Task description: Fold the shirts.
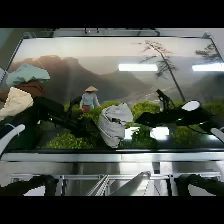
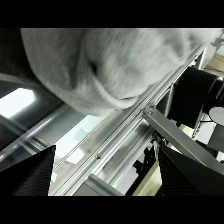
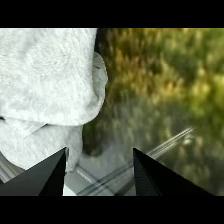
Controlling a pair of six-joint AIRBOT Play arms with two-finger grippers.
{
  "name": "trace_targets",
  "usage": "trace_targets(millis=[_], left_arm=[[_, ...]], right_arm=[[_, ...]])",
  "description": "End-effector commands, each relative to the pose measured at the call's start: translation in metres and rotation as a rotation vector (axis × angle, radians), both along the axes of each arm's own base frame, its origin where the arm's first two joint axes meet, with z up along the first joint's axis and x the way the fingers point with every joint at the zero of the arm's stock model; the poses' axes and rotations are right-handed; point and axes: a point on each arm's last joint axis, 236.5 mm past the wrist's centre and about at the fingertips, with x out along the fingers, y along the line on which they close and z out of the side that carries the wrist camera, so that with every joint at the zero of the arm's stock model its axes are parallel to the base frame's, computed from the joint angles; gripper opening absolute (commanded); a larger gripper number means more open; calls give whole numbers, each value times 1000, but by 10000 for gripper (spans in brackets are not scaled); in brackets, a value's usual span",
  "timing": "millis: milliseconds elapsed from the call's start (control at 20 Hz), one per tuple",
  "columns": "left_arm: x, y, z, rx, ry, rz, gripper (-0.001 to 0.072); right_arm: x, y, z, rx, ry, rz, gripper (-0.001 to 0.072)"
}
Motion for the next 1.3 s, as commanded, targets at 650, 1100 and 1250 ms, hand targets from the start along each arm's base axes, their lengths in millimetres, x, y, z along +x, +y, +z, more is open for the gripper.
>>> trace_targets(millis=[650, 1100, 1250], left_arm=[[13, -75, 74, -144, -272, -192, 13], [5, 35, 349, -157, -951, 72, 20], [10, 59, 364, -79, -1034, 155, 21]], right_arm=[[61, 29, 140, 487, -308, -6, 14], [-40, -54, 437, 303, -1272, -109, 14], [-31, -73, 418, 100, -1229, -218, 15]])
